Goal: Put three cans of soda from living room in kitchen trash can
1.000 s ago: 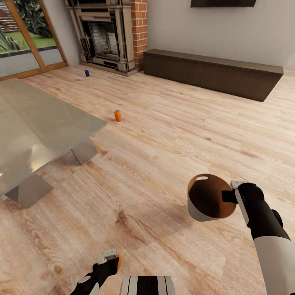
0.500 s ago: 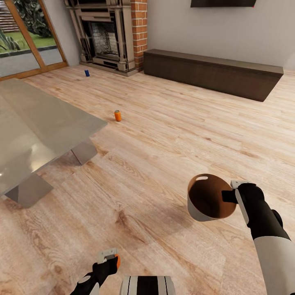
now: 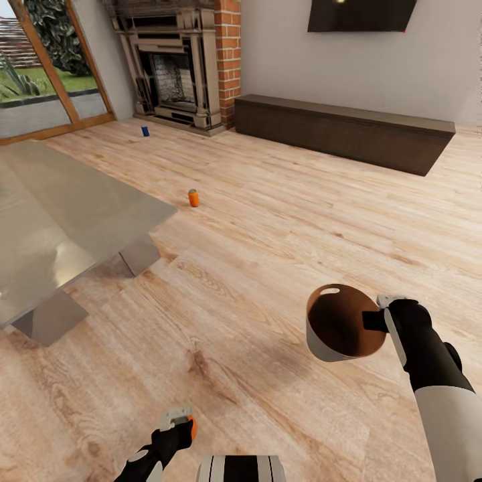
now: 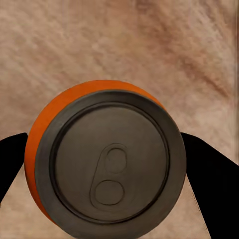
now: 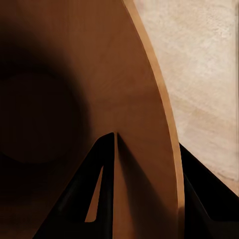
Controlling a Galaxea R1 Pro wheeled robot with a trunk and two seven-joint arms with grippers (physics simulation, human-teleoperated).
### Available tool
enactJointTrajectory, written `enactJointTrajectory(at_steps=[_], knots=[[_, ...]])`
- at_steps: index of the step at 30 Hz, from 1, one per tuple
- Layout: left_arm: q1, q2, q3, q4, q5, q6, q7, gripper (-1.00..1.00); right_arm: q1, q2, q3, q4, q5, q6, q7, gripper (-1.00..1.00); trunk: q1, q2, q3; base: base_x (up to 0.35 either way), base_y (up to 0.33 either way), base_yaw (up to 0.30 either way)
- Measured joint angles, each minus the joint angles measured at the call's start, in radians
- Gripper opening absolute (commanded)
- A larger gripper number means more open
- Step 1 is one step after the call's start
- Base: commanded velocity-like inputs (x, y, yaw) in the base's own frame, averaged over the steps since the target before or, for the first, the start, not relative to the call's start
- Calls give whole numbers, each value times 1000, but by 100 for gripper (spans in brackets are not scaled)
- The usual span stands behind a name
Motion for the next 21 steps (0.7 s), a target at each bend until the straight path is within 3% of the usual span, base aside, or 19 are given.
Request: enactJointTrajectory(at_steps=[12, 15, 21], knots=[[2, 2, 1, -119, 2, 72, 15, -100, 0, 2, 1, 12, 1, 0, 0, -100, -5, 3, 46, 0, 0, 0], [3, 3, 1, -159, 3, 116, 28, -100, 0, 10, 11, 18, 3, 0, -1, -100, -7, 4, 58, 0, 0, 0], [4, 3, 6, -352, 4, 284, 46, -100, 1, 22, 78, 57, -5, 0, -5, -100, -9, 5, 81, 0, 0, 0]])
